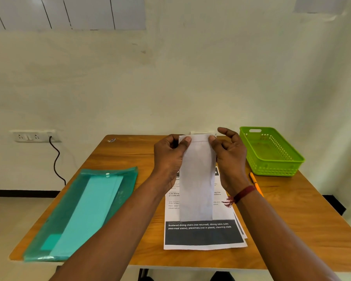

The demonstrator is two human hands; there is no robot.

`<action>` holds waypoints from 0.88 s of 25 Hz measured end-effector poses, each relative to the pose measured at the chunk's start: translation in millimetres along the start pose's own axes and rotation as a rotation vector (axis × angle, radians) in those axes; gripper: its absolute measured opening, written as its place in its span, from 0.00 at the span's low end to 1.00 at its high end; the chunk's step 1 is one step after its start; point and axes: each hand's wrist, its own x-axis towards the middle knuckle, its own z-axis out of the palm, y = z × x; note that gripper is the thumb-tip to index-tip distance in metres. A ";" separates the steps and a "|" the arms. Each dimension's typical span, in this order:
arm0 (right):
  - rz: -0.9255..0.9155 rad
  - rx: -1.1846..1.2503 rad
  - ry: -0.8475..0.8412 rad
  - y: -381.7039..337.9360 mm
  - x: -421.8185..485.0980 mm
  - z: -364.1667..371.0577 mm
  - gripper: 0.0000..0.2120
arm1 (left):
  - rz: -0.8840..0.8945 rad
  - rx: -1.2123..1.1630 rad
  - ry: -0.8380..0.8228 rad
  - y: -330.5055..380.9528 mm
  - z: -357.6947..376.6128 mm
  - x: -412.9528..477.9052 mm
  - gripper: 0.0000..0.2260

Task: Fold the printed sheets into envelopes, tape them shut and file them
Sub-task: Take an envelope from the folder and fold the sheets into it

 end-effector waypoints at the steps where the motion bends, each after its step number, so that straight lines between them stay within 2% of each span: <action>1: 0.023 0.018 -0.027 -0.9 0.2 -0.9 0.08 | 0.000 0.002 -0.003 0.1 -1.3 0.0 0.02; 5: 0.098 0.091 -0.069 -5.0 0.2 -4.6 0.06 | -0.035 -0.017 -0.030 1.5 -7.0 0.8 0.03; 12: 0.004 0.005 -0.044 -4.5 -0.8 -3.1 0.06 | -0.013 -0.007 -0.004 2.6 -8.2 -0.2 0.02; 16: 0.047 -0.037 -0.241 6.0 -14.0 -13.7 0.11 | -0.060 -0.135 0.062 3.5 -12.4 -0.2 0.01; 19: 0.134 -0.246 -0.369 20.1 -27.8 -30.2 0.13 | -0.118 -0.301 0.070 8.3 -17.6 2.2 0.03; 22: 0.145 -0.442 -0.396 29.4 -36.3 -42.2 0.07 | -0.143 -0.391 -0.037 10.5 -27.7 7.0 0.08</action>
